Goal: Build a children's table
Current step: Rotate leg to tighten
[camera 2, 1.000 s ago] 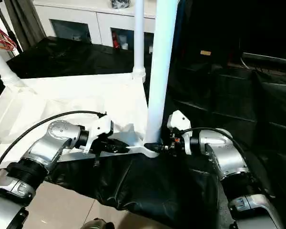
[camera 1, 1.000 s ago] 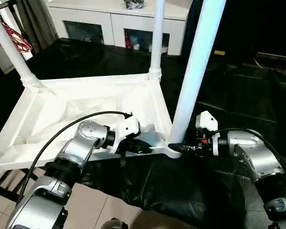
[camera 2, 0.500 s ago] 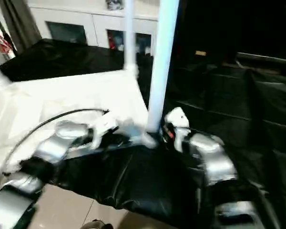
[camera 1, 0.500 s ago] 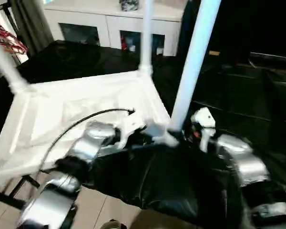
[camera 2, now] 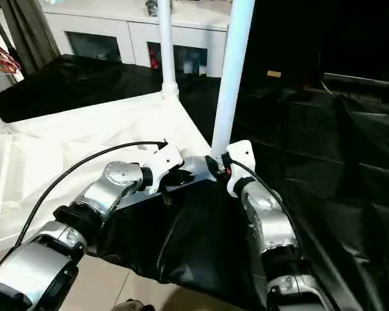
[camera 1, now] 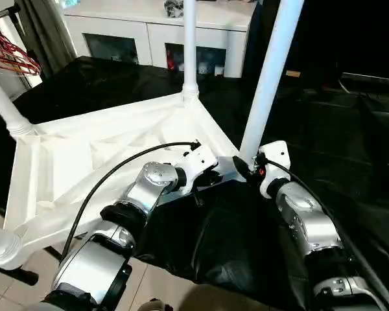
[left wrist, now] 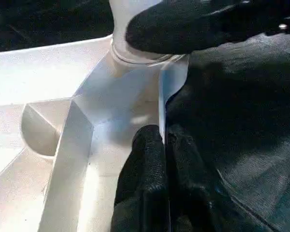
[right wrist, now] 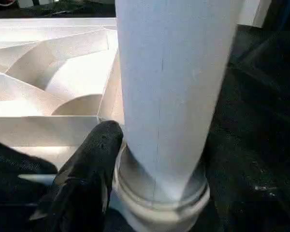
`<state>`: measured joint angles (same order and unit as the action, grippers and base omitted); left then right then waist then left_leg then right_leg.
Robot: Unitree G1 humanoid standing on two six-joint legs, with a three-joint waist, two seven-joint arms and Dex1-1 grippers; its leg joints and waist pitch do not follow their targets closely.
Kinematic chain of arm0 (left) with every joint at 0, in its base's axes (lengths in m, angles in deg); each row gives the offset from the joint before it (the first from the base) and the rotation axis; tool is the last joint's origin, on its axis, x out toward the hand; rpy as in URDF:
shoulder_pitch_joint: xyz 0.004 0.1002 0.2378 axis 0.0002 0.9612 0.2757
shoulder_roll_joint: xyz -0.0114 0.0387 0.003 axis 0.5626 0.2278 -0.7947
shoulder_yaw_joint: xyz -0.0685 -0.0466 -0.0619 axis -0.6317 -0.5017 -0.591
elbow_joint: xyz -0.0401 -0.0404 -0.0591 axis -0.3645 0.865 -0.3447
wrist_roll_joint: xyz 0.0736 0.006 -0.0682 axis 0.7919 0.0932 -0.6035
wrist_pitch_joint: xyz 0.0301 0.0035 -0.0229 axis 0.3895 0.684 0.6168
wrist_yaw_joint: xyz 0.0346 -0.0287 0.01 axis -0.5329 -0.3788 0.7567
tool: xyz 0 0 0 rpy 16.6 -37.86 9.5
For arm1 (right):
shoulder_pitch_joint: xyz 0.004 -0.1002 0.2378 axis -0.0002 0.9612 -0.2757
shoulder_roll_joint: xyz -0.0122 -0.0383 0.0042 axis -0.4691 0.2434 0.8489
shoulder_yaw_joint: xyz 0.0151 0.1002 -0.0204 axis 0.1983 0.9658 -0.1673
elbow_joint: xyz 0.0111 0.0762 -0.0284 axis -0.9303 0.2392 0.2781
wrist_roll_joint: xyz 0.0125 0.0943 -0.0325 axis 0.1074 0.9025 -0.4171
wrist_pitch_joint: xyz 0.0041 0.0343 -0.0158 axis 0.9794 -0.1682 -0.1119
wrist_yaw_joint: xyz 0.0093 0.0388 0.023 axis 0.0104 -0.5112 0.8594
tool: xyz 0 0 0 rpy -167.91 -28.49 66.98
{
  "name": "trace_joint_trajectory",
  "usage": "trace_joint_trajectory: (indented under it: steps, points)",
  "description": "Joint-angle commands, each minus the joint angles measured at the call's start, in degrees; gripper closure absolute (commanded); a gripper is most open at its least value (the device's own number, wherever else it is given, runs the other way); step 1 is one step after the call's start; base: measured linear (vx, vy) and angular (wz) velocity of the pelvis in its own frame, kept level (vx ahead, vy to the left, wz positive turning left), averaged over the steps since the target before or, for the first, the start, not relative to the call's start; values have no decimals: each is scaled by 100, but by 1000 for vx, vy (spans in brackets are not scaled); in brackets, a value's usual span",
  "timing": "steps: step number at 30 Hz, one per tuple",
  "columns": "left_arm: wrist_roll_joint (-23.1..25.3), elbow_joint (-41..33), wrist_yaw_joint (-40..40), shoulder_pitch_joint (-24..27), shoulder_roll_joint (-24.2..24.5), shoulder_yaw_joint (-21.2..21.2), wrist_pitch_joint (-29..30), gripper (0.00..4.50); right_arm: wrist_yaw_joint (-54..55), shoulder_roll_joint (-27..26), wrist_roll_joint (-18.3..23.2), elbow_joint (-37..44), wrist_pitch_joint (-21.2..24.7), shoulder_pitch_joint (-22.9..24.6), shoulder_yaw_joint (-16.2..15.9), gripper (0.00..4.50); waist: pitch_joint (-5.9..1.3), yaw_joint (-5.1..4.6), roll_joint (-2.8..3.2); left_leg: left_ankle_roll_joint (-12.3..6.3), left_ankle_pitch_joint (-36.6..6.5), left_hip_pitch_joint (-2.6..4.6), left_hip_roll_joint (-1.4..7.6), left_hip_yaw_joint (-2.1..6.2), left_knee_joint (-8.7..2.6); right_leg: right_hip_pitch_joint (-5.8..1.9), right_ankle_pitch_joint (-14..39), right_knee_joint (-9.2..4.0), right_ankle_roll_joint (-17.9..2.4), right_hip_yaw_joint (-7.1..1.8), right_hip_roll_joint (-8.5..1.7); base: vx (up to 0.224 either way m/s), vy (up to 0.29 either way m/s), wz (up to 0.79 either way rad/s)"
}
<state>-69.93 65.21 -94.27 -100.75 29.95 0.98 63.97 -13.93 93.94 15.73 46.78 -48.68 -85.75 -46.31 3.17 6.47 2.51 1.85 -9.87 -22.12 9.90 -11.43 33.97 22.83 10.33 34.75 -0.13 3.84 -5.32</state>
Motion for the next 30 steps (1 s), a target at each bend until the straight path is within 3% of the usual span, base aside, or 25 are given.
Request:
trace_joint_trajectory:
  steps: [1,2,3,6,8,9,10,12,15,17,18,19,22,26,28,30]
  points:
    - [-134,-88,164,-219,-148,-144,-280,450,-196,-108,91,116,170,128,-182,141,-387,-19,-42,-15,-1856,124,332,222,-485,-225,1595,-503,-1061,-256,-417,0,0,0]
    - [-178,-130,32,-173,-141,-162,-359,450,-175,-16,75,243,188,147,-127,137,-384,-21,-85,-67,-1771,121,329,205,-474,-217,1586,-515,-1061,-259,-418,0,0,0]
    - [-190,-142,-17,-158,-139,-170,-391,450,-169,18,70,286,193,152,-108,130,-394,-5,-66,-109,-1672,125,329,203,-462,-218,1548,-503,-1068,-263,-420,0,0,0]
    - [-270,-319,-122,-40,-106,-237,-428,450,-431,296,288,650,334,247,73,130,-396,17,-96,-245,-1407,118,327,182,-436,-235,1352,-481,-1123,-263,-416,0,0,0]
    - [-397,-861,-298,211,31,-265,-220,406,-1105,766,675,1227,543,506,221,123,-395,56,-110,-396,-1279,98,356,180,-417,-252,1189,-455,-1153,-270,-425,0,0,0]
    - [-397,-861,-298,211,31,-265,-220,395,-1105,766,675,1227,543,506,221,123,-405,66,-111,-427,-1200,70,359,188,-409,-285,1100,-430,-1185,-265,-437,0,0,0]
    - [-506,-1282,-439,383,133,-288,32,391,-1431,999,826,1460,628,635,266,123,-426,71,-96,-464,-1080,84,369,176,-395,-254,931,-412,-1245,-259,-423,0,0,0]
    - [-747,-2277,-646,795,383,-389,710,359,-2038,1359,1201,1938,973,885,321,123,-417,73,-122,-612,-925,53,387,179,-383,-283,588,-346,-1393,-246,-413,0,0,0]
    - [-863,-2800,-750,1022,526,-432,1054,350,-2279,1481,1337,2123,1088,982,292,123,-405,20,-139,-669,-925,47,361,161,-370,-262,802,-369,-1383,-243,-407,0,0,0]
    - [-1088,-3666,-1004,1420,789,-448,1678,323,-2517,1578,1490,2254,1243,1050,226,123,-385,-9,-147,-594,-1049,47,355,163,-382,-258,1216,-405,-1326,-241,-411,0,0,0]
    - [-1170,-3969,-1060,1560,879,-454,1887,313,-2596,1624,1553,2313,1318,1079,193,123,-363,-31,-183,-546,-1120,42,362,170,-397,-241,1476,-427,-1270,-243,-409,0,0,0]
    - [-1328,-4531,-1141,1829,1076,-468,2331,313,-2753,1685,1677,2437,1449,1126,112,123,-360,-40,-169,-463,-1207,79,378,166,-410,-221,1671,-434,-1227,-250,-397,0,0,0]
    - [-1465,-5124,-1255,2144,1377,-450,2778,290,-2810,1658,1739,2512,1544,1109,11,123,-315,-70,-161,-295,-1503,90,363,174,-456,-172,2188,-496,-1054,-259,-368,0,0,0]
    - [-1695,-6282,-1282,2830,1949,-538,3711,258,-2831,1409,1724,2480,1643,929,-254,123,-312,-87,-144,-65,-1749,129,373,196,-483,-137,2332,-478,-969,-274,-362,0,0,0]
    - [-1730,-6603,-1256,3022,2087,-598,3966,235,-2795,1300,1684,2421,1646,848,-318,123,-279,-136,-143,6,-1892,106,354,208,-520,-131,2471,-502,-915,-269,-344,0,0,0]
    - [-1758,-7075,-1182,3355,2313,-781,4379,224,-2658,975,1631,2143,1546,646,-403,123,-279,-148,-132,127,-2061,153,359,215,-514,-85,2522,-501,-968,-286,-363,0,0,0]
